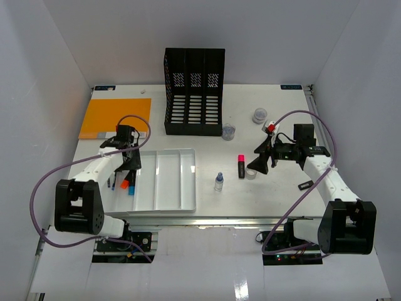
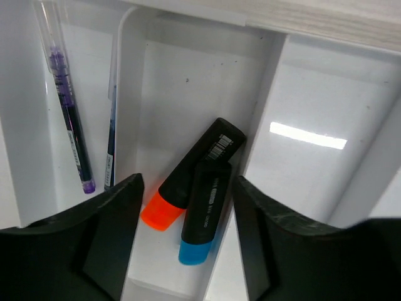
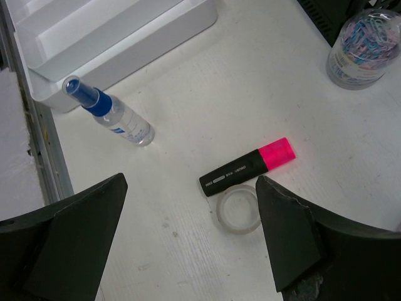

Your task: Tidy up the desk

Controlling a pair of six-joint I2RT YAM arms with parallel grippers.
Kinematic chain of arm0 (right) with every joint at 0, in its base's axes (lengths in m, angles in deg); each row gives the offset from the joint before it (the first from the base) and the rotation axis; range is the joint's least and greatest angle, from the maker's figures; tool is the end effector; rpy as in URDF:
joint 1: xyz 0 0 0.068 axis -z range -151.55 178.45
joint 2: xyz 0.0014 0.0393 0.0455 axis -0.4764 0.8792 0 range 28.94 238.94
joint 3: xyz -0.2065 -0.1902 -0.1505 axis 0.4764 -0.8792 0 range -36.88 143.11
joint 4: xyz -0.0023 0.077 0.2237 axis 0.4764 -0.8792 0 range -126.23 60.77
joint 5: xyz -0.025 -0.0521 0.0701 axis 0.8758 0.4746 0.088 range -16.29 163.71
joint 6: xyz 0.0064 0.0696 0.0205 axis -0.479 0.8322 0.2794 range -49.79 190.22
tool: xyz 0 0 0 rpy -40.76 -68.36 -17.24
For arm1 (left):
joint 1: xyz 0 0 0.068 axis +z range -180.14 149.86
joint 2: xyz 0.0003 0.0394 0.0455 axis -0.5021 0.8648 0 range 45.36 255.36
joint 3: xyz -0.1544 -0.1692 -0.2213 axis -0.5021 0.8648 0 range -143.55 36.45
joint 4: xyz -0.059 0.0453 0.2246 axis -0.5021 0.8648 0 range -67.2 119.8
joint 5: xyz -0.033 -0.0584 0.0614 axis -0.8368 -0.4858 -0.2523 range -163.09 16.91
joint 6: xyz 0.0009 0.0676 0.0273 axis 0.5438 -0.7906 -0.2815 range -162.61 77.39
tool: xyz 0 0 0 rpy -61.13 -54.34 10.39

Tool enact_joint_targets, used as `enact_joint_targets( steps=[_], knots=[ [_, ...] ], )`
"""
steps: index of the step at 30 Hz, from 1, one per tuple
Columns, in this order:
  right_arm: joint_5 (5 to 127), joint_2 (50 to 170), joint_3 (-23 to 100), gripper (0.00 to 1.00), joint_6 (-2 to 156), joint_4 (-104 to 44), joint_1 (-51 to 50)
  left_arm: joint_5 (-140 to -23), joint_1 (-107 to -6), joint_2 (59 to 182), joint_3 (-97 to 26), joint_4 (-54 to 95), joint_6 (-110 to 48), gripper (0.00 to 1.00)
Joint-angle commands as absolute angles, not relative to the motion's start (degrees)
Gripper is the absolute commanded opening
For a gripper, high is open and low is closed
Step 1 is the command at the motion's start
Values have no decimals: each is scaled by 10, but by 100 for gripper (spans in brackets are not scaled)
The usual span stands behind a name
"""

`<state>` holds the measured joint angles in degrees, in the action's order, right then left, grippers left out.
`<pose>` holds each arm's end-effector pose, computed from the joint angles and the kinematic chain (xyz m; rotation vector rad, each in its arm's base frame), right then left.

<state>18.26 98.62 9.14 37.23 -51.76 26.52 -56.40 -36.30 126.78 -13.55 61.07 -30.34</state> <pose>0.2091 0.0569 0.2944 -1.0262 1.8216 0.8158 0.2375 -0.0082 0.2345 -0.2172 2.7219 0.3169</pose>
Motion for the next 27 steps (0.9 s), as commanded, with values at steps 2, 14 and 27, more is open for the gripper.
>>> enact_joint_targets(
  steps=[2,14,27],
  knots=[
    [183,989,112,90,243,-602,267,-647,-361,1182,-151,600,-293,76],
    [385,1050,117,90,483,-534,205,-858,-361,970,-58,478,-231,98],
    [683,1203,240,89,680,-497,67,-944,-360,849,39,406,-120,98]
  ],
)
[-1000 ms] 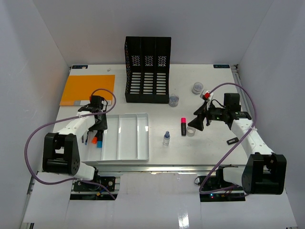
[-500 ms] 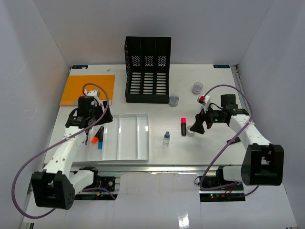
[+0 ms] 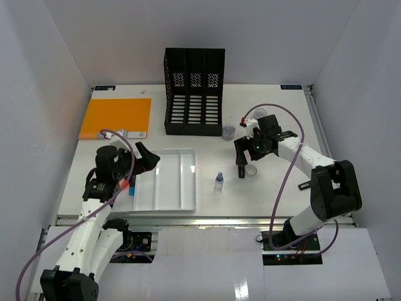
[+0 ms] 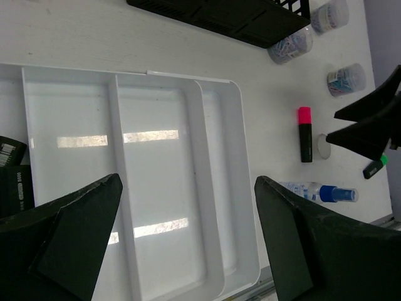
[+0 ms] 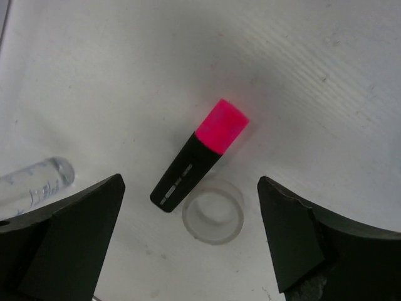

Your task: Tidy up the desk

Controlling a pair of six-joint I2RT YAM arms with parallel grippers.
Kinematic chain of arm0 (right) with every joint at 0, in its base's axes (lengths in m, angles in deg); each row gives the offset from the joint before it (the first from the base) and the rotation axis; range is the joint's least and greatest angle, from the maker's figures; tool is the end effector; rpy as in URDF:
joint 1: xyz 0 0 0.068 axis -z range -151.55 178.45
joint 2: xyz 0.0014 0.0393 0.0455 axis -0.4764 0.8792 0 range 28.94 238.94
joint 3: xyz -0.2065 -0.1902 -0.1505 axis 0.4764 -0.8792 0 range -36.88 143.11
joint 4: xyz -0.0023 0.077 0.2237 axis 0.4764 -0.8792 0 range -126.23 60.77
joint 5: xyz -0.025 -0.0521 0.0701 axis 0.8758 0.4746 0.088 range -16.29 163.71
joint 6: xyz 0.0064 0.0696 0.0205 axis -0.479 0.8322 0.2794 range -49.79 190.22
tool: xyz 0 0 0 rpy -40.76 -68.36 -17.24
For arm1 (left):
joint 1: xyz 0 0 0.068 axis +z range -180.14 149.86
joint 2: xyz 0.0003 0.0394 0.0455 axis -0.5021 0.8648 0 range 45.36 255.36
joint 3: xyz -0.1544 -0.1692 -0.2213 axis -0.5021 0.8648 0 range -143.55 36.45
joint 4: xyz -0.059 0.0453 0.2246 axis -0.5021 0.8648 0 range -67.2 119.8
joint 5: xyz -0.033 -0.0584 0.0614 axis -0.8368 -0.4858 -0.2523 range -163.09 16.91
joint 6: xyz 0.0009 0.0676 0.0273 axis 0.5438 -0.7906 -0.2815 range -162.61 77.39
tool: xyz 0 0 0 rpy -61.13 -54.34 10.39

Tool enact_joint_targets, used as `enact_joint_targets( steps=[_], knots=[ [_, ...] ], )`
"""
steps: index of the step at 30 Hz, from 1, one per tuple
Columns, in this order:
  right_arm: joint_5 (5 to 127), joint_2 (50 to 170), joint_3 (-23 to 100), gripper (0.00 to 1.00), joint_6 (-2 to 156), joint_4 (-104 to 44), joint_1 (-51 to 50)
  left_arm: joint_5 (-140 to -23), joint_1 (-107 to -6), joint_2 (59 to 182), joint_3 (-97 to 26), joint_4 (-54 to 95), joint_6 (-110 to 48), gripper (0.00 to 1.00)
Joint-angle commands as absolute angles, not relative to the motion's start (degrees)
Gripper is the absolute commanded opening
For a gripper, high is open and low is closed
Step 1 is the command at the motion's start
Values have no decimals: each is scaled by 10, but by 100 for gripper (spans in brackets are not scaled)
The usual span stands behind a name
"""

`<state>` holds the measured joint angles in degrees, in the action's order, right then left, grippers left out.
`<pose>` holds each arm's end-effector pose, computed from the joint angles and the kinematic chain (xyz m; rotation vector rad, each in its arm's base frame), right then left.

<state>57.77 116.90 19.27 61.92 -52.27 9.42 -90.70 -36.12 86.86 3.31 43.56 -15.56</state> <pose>0.2802 0.1142 0.2522 -0.7053 2.4267 0.4268 0.1243 -0.0315 0.2830 -0.1974 2.1133 -0.6671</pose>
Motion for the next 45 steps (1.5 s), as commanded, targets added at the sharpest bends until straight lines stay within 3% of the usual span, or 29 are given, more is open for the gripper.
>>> enact_joint_targets(
  steps=[1,8,16,29,35,45],
  knots=[
    [687,1208,243,89,682,-495,61,-944,-360,847,37,406,-119,98],
    [726,1266,260,81,696,-493,35,-954,-360,833,33,409,-102,98],
    [752,1295,260,66,698,-493,19,-1010,-360,817,61,367,-49,98],
    [712,1330,273,40,716,-498,18,-1169,-375,853,109,163,49,98],
    [657,1319,296,30,715,-505,26,-1134,-461,887,106,94,56,98],
    [534,1171,339,20,705,-489,69,-1013,-605,1012,84,-48,61,98]
  ],
)
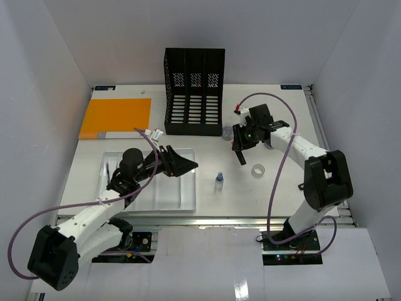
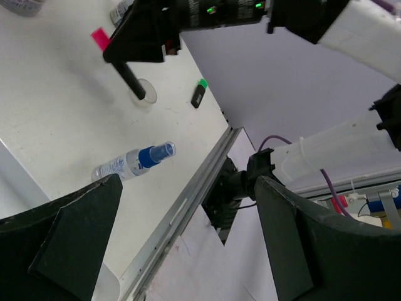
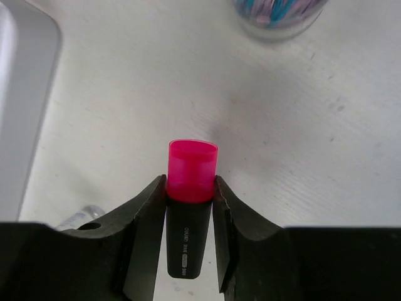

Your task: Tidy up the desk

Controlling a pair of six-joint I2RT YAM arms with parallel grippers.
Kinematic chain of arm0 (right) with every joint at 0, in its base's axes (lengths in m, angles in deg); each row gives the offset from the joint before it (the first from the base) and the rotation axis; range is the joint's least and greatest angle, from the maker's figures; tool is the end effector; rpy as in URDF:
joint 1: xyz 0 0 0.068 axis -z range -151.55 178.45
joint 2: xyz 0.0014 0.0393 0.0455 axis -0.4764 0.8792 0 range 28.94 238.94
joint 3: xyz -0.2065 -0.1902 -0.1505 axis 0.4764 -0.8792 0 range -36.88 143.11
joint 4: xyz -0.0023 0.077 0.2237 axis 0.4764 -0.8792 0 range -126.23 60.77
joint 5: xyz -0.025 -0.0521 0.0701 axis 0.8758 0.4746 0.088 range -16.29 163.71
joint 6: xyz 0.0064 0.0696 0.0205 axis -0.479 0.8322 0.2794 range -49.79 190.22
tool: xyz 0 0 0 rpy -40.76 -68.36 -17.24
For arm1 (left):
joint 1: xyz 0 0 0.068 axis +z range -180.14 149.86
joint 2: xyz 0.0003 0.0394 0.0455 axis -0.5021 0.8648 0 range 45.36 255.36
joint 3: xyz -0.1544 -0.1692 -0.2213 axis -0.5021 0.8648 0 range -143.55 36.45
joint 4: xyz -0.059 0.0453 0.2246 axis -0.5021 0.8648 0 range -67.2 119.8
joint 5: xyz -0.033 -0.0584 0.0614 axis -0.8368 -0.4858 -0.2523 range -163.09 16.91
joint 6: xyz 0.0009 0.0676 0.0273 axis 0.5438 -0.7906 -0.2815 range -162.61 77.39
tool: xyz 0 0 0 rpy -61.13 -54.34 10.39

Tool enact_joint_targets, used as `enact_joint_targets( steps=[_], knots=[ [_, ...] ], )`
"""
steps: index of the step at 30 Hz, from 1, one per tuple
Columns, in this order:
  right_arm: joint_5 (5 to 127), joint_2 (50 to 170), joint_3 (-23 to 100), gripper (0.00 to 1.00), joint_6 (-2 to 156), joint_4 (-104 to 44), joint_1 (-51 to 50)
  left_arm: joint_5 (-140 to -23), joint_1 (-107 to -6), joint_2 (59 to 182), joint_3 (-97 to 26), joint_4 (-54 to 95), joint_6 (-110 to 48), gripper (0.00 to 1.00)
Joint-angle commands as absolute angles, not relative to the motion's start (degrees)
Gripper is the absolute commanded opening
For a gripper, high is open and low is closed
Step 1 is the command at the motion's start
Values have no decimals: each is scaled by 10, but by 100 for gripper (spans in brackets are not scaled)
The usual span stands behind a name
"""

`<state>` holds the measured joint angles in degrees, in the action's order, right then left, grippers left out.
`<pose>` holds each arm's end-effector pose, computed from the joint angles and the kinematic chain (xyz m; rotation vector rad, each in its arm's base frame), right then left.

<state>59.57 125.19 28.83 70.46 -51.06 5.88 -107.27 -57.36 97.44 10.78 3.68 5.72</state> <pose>0.3206 0.1492 0.2583 -0.5890 2.4372 0.4735 0.1393 -0.1100 0.2997 0.1529 1.9063 -1.4440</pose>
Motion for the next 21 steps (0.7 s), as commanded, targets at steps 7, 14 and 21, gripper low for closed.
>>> enact_joint_targets(
  steps=[7,14,21],
  knots=[
    [458,1097,371,19,734,-450,69,-956,-652,1139,-41,-51,2,98],
    [408,1078,386,19,795,-420,69,-937,-689,1229,-111,-79,-6,96],
    [376,1070,370,19,830,-391,69,-892,-718,1295,-161,-81,-7,87]
  ],
)
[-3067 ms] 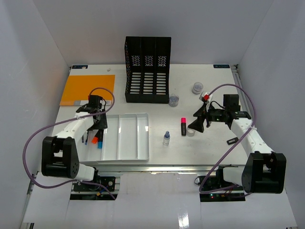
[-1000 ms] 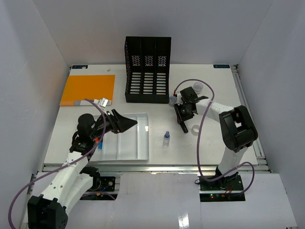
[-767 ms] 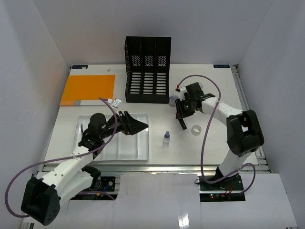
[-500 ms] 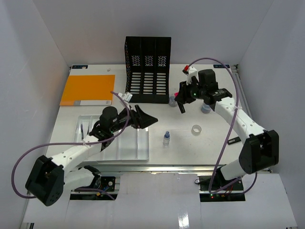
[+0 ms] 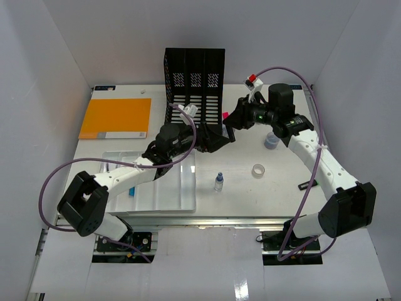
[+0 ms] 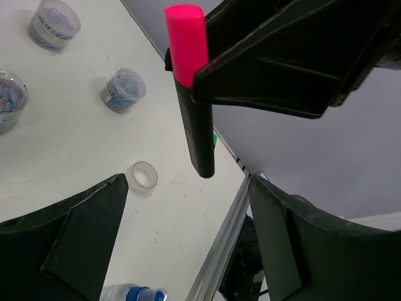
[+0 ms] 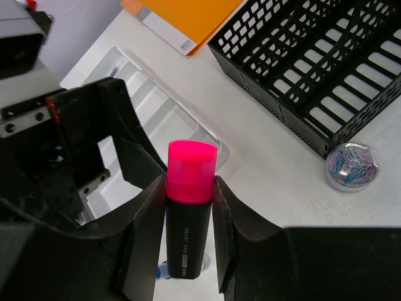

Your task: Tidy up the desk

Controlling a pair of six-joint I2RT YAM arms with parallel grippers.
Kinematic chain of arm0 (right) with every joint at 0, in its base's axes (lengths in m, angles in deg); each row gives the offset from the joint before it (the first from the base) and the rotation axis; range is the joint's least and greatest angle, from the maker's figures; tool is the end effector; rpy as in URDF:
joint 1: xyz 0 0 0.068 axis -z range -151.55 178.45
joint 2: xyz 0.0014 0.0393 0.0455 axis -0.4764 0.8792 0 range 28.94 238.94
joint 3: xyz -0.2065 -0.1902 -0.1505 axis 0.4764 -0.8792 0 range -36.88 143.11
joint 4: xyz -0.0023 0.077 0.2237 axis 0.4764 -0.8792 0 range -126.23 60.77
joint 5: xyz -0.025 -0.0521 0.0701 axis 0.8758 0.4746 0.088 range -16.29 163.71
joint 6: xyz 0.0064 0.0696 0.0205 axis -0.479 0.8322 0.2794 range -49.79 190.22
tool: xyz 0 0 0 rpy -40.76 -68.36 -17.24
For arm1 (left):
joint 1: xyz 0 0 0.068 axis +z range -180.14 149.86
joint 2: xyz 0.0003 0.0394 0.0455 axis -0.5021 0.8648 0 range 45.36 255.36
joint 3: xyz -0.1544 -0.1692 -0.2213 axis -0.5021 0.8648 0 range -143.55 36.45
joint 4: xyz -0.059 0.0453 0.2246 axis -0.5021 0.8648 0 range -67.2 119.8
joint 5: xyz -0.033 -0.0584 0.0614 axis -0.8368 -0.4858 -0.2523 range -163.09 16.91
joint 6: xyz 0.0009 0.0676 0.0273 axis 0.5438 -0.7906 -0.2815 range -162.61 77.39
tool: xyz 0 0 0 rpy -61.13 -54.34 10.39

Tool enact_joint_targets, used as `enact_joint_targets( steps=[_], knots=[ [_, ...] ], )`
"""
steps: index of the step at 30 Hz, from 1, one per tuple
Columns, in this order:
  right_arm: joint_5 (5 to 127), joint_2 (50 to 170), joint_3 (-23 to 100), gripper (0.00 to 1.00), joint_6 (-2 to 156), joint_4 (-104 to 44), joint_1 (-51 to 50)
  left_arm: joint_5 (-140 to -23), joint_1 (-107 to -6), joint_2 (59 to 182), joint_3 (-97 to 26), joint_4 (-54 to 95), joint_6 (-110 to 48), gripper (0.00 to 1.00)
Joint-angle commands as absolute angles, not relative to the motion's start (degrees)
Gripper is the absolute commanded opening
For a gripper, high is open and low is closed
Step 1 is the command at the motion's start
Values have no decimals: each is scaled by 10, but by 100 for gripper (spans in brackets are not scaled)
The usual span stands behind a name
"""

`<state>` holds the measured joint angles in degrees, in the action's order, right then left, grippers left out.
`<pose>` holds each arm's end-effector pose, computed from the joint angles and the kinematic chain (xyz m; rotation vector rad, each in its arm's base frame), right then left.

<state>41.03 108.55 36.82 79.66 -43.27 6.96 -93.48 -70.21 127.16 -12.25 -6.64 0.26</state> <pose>0.2715 0.1420 0.4140 -0.5959 1.8740 0.9044 0.2327 -0.2234 0.3440 0.2595 1.8068 -1.3608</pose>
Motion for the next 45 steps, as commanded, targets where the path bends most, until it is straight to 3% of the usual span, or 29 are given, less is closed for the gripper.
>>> enact_joint_targets(
  steps=[1,11,21,26,31,33,35,39,40,42,45],
  knots=[
    [375,1068,368,19,832,-389,69,-879,-721,1299,-165,-77,-7,85],
    [373,1040,329,19,841,-365,69,-849,-731,1329,-185,-87,6,60],
    [355,1032,303,19,859,-343,69,-860,-735,1341,-200,-87,8,51],
    [349,1032,298,20,865,-336,69,-865,-736,1353,-212,-76,12,34],
    [344,1027,289,21,866,-329,68,-864,-737,1362,-223,-61,8,29],
    [342,1024,283,22,865,-324,69,-864,-737,1361,-221,-60,7,18],
    [335,1020,279,31,859,-321,69,-862,-737,1359,-219,-56,4,8],
    [302,1015,268,79,823,-313,69,-850,-737,1348,-218,-27,-9,1],
    [296,1012,265,88,810,-312,69,-846,-737,1345,-217,-20,-12,0],
    [289,1009,260,96,790,-314,70,-833,-737,1335,-212,6,-22,0],
    [284,1001,256,90,768,-318,77,-814,-737,1318,-198,34,-40,0]
  ],
)
